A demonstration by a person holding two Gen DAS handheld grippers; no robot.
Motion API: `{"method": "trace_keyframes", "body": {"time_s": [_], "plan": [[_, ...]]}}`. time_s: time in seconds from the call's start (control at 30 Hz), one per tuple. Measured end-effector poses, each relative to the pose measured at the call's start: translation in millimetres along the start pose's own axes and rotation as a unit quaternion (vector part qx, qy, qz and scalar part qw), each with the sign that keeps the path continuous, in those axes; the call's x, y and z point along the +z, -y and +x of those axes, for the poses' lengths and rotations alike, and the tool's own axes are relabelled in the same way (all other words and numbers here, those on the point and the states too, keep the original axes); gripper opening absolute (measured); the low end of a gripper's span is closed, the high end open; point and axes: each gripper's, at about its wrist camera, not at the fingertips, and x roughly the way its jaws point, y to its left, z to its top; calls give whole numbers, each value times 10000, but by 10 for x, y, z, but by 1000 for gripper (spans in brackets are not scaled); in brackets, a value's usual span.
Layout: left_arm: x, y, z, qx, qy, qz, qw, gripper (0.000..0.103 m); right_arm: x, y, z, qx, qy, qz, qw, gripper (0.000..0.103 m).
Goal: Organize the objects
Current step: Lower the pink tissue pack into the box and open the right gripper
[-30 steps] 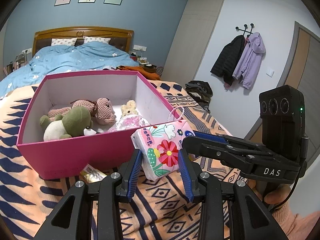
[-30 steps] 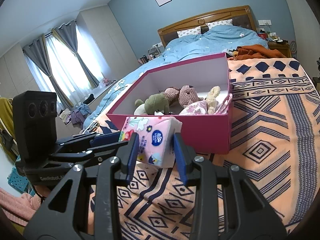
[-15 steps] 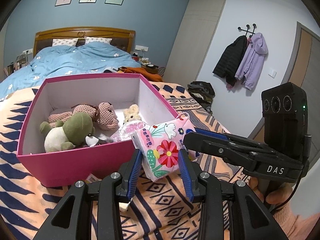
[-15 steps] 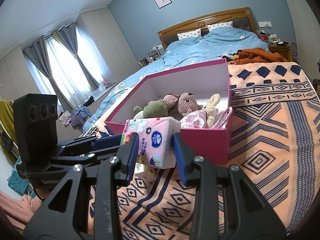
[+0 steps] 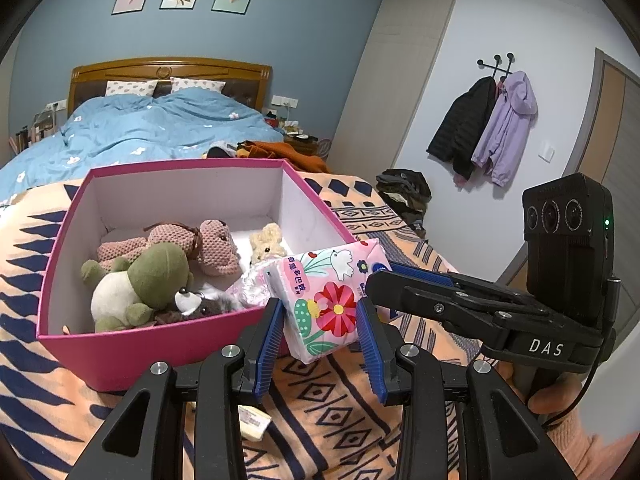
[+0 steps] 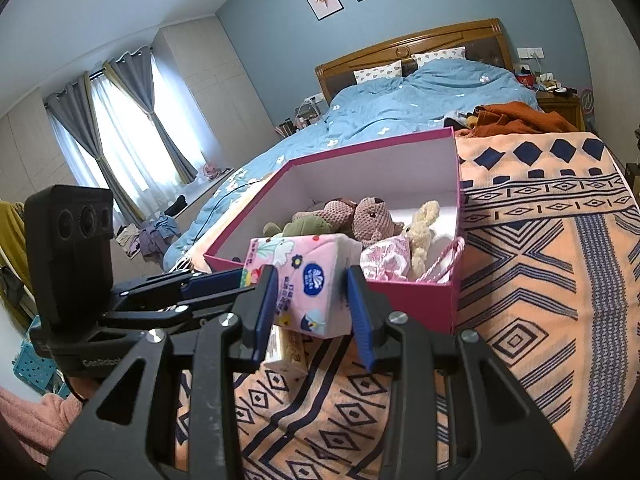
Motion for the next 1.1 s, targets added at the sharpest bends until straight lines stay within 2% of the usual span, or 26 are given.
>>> {"method": "trace_keyframes", "body": {"time_s": [1.1], "plan": [[270,-116,136,174,29,48,9998,37,233,58,157,-52,72,43,10000,38]]}}
